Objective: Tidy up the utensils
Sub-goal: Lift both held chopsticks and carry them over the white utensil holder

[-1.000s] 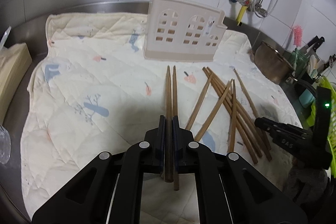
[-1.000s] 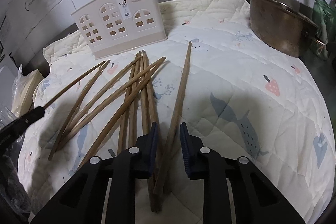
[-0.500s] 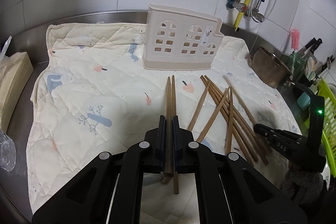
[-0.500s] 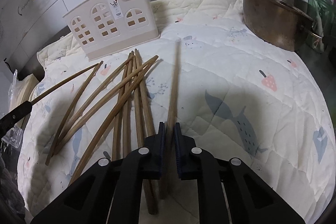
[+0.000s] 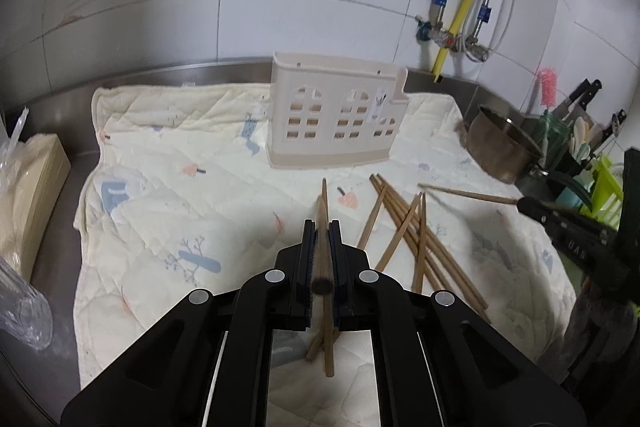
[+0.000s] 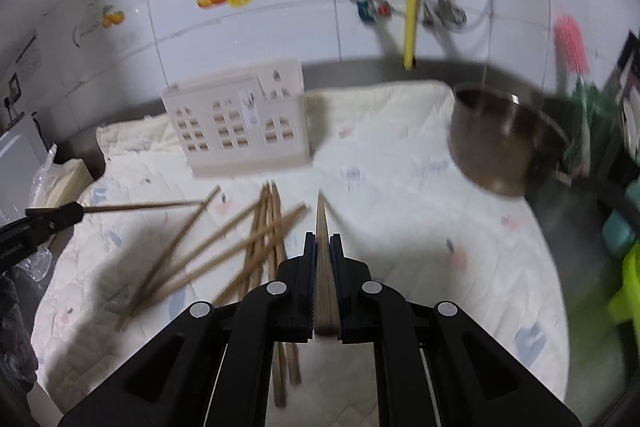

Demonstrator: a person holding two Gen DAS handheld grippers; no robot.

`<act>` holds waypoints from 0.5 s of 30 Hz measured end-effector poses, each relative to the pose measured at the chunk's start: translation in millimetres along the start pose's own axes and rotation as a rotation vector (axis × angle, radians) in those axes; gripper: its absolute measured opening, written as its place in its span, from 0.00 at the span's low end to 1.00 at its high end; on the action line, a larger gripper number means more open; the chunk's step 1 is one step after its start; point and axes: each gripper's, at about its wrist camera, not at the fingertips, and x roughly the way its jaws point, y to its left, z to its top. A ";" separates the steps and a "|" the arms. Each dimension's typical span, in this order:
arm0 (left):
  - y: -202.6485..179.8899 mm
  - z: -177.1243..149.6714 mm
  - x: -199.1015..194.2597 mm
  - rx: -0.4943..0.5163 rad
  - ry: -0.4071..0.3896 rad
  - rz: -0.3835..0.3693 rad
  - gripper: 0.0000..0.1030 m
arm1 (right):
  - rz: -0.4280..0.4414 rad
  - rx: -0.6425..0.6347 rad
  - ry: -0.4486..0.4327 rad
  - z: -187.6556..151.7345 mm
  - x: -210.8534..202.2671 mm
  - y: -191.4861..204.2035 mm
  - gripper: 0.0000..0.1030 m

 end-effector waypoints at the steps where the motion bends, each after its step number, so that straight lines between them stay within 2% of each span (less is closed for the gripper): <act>1: 0.4 5.1 -2.6 0.003 -0.006 -0.001 0.05 | 0.003 -0.031 -0.015 9.8 -3.6 2.5 0.07; 9: -5.5 42.2 -15.5 0.046 -0.038 -0.004 0.05 | 0.035 -0.211 -0.040 66.8 -11.3 19.4 0.07; 15: -16.1 72.5 -28.1 0.080 -0.075 -0.022 0.05 | 0.080 -0.255 -0.038 104.9 -17.7 25.0 0.07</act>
